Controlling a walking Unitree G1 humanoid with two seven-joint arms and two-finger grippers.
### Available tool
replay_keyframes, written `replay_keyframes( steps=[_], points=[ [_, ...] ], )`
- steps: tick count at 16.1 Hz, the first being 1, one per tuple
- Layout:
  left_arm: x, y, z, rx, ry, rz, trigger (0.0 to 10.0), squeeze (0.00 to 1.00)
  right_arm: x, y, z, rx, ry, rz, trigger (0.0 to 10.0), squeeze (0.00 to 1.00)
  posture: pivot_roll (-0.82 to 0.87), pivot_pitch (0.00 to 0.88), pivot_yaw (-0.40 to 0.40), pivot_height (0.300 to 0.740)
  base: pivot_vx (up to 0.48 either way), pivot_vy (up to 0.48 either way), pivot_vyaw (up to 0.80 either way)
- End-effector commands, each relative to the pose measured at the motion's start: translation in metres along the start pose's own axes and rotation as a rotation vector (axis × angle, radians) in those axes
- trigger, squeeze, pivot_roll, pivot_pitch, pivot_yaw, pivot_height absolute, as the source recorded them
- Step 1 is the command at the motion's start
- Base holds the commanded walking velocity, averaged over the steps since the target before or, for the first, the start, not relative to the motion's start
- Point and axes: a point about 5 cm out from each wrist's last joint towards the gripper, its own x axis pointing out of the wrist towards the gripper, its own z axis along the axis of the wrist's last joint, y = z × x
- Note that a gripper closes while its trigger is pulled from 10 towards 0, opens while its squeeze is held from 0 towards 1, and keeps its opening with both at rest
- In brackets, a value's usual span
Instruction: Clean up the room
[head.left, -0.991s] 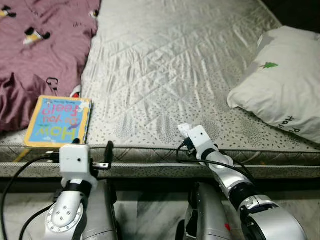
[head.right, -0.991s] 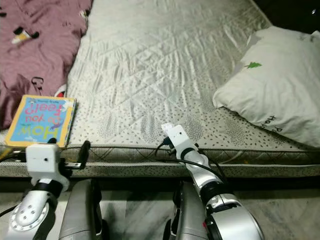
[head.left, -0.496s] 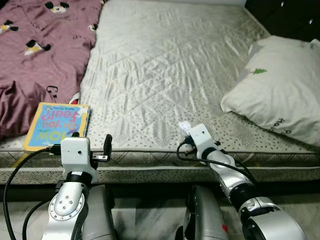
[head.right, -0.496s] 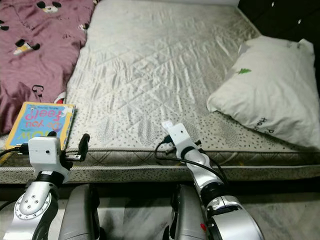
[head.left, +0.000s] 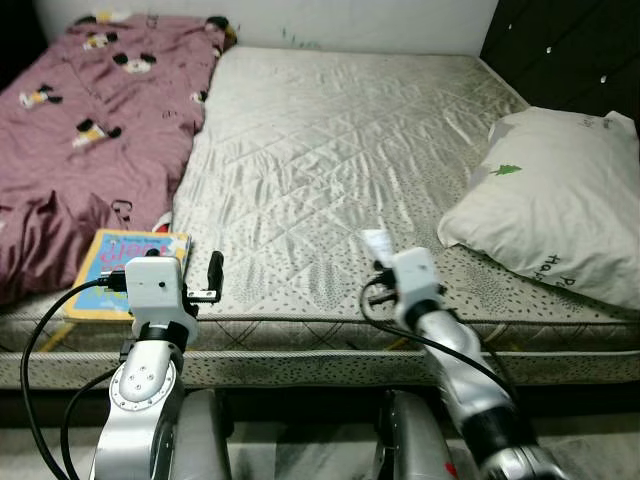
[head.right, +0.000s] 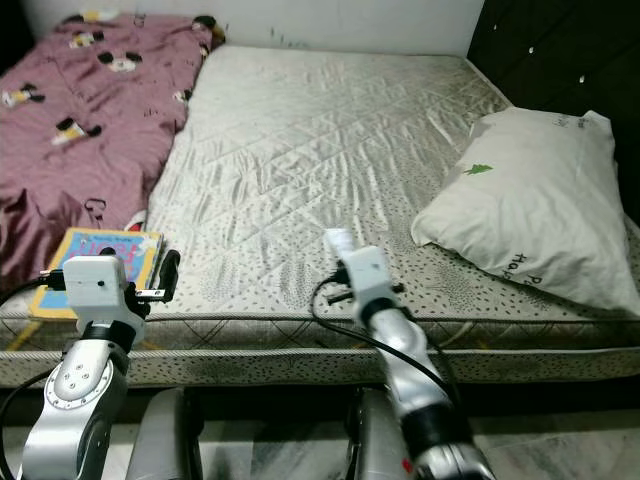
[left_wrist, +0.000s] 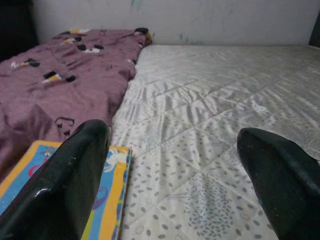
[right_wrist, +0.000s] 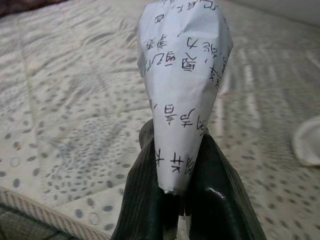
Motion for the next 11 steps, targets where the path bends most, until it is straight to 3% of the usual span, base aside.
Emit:
replay_keyframes(
  steps=[1, 3, 4, 5, 6, 7, 8, 9, 11],
  points=[
    [0.005, 0.002, 0.0, 0.007, -0.006, -0.007, 10.0, 0.0, -0.002, -0.006, 0.011, 0.018, -0.042, -0.034, 0.0, 0.0, 0.04, 0.0, -0.026, 0.527, 0.0, 0.0, 0.0],
    [0.012, 0.007, 0.0, 0.009, -0.004, 0.016, 10.0, 0.0, -0.004, -0.009, 0.017, 0.018, -0.055, -0.044, 0.0, 0.0, 0.03, 0.0, -0.018, 0.527, 0.0, 0.0, 0.0],
    [0.017, 0.009, 0.001, 0.004, -0.005, 0.03, 10.0, 0.0, -0.005, -0.014, 0.024, 0.016, -0.081, -0.087, 6.1, 0.0, 0.03, 0.0, -0.014, 0.527, 0.0, 0.0, 0.0],
    [0.023, 0.011, 0.003, -0.02, -0.001, 0.061, 10.0, 0.0, -0.004, -0.02, 0.03, 0.01, -0.083, -0.14, 10.0, 0.0, 0.02, 0.0, -0.008, 0.527, 0.0, 0.0, 0.0],
    [0.032, 0.014, 0.005, 0.083, 0.043, 0.16, 10.0, 0.0, -0.003, -0.025, 0.042, 0.046, -0.145, -0.181, 10.0, 0.0, 0.01, 0.0, 0.006, 0.527, 0.0, 0.0, 0.0],
    [0.034, 0.014, 0.006, 0.099, 0.045, 0.168, 10.0, 0.0, -0.002, -0.024, 0.044, 0.079, -0.167, -0.16, 10.0, 0.0, 0.01, 0.0, 0.006, 0.527, 0.0, 0.0, 0.0],
    [0.038, 0.006, 0.011, -0.001, -0.029, 0.0, 10.0, 0.0, 0.0, -0.024, 0.051, 0.162, -0.205, -0.166, 10.0, 0.0, 0.0, 0.0, 0.014, 0.527, 0.0, 0.0, 0.0],
    [0.038, 0.004, 0.014, -0.037, -0.055, -0.043, 10.0, 0.0, 0.0, -0.025, 0.054, 0.155, -0.207, -0.191, 10.0, 0.0, 0.0, 0.0, 0.014, 0.527, 0.0, 0.0, 0.0],
    [0.039, 0.003, 0.011, -0.058, -0.035, -0.019, 10.0, 0.0, -0.002, -0.019, 0.054, 0.18, -0.194, -0.168, 10.0, 0.0, -0.01, 0.0, 0.01, 0.527, 0.0, 0.0, 0.0]
  ],
)
